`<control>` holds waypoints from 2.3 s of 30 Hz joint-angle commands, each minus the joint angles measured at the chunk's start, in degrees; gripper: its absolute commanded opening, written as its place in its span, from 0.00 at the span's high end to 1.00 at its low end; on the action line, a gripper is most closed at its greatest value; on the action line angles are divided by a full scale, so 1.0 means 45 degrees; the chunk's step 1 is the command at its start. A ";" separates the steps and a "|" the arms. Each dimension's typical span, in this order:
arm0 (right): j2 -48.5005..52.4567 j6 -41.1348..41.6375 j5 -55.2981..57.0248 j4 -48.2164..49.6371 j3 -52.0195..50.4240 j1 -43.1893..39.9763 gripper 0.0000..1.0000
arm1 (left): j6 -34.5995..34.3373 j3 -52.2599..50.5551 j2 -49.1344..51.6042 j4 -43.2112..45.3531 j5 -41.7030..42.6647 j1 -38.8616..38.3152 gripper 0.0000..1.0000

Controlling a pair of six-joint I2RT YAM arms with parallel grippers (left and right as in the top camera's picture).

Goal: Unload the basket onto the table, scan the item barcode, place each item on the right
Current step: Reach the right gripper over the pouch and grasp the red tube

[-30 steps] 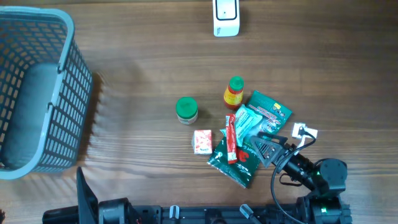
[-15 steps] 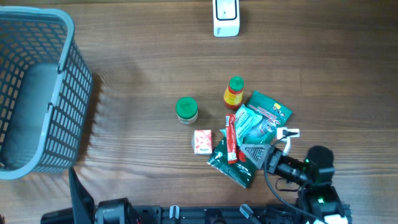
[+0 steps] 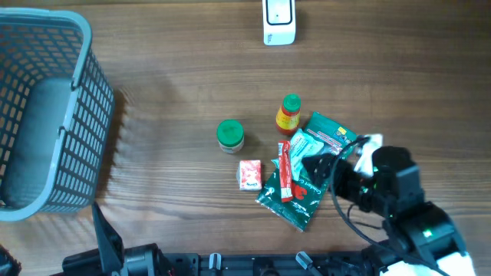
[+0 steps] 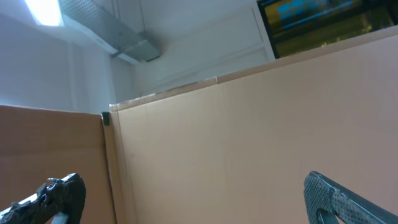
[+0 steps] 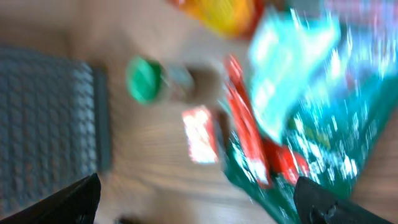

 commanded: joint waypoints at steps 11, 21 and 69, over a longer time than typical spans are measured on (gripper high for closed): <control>0.4260 -0.0772 -0.3172 0.8053 -0.4862 0.0466 0.12 | -0.0068 -0.0019 -0.0024 0.0073 -0.0219 0.0073 0.00; 0.9073 0.0350 -0.5275 1.0948 -0.4857 0.0500 0.19 | -0.0068 -0.0019 -0.0024 -0.0034 -0.0219 0.0170 0.00; 0.1899 -0.1987 -0.2278 0.4323 -0.3988 0.0544 0.48 | -0.0068 -0.0282 -0.0024 -0.0350 -0.0219 0.0170 0.00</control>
